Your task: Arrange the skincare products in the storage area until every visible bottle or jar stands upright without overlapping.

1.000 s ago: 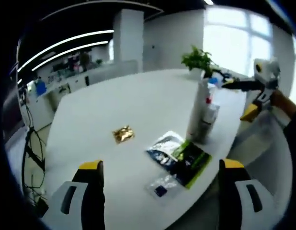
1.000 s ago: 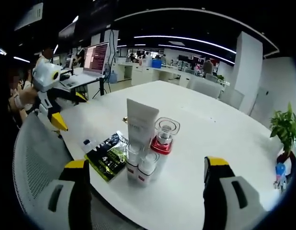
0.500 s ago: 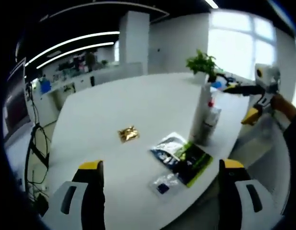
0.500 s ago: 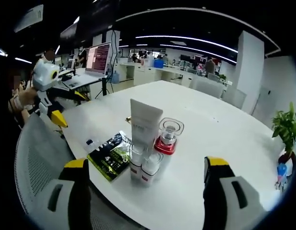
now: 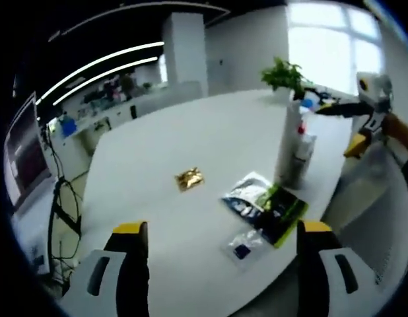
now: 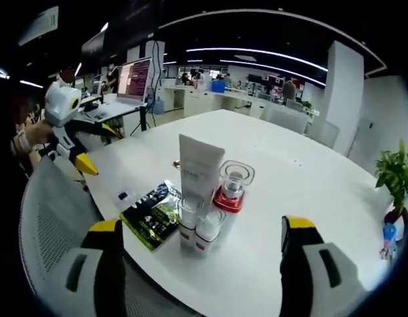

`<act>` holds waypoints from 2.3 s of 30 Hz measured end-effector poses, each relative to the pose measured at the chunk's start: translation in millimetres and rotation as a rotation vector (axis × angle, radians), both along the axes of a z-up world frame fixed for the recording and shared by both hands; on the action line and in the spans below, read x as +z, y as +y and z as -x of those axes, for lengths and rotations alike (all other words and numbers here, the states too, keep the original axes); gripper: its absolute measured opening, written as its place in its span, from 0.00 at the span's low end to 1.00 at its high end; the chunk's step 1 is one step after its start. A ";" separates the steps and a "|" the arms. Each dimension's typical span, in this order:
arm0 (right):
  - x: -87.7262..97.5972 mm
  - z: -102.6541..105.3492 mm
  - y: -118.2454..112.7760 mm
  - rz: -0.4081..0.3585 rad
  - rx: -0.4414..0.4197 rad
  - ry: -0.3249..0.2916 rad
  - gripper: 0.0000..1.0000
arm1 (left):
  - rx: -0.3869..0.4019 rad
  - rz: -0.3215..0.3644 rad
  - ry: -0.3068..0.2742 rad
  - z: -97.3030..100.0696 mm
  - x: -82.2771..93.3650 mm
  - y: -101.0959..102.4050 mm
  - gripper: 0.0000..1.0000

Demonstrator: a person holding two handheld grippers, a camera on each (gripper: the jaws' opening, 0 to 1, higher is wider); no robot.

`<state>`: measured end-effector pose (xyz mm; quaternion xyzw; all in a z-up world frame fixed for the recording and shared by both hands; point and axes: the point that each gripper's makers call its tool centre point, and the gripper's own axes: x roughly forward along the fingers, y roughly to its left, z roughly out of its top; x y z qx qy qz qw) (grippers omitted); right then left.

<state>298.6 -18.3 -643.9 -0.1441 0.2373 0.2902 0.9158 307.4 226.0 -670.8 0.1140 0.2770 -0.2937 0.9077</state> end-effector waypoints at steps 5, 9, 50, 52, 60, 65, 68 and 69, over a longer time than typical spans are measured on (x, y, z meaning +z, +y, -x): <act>-2.9 -1.3 -1.9 0.005 -0.008 0.006 1.00 | -0.001 0.006 0.002 -3.6 2.9 -0.2 0.95; -2.3 -3.0 -3.0 -0.002 -0.017 0.004 1.00 | -0.016 -0.001 0.003 -6.2 3.8 -2.1 0.95; -7.7 -9.5 -29.6 -0.051 -0.157 0.030 0.94 | -0.361 -0.220 0.050 -95.7 -6.9 -26.9 0.95; -7.5 -10.5 -29.8 -0.050 -0.157 0.031 0.93 | -0.375 -0.238 0.062 -100.3 -11.1 -25.7 0.94; -5.5 -11.6 -28.2 -0.044 -0.151 0.031 0.88 | -0.437 -0.246 0.103 -115.9 -26.7 -27.6 0.93; -9.2 -9.6 -27.1 -0.029 -0.143 0.048 0.92 | -0.499 -0.313 0.128 -129.5 -42.5 -24.3 0.93; -10.2 -8.6 -26.4 -0.034 -0.147 0.057 0.94 | -0.520 -0.304 0.124 -137.1 -46.3 -28.5 0.92; -10.4 -7.9 -25.6 -0.041 -0.148 0.063 0.94 | -0.526 -0.299 0.131 -139.2 -47.8 -29.7 0.92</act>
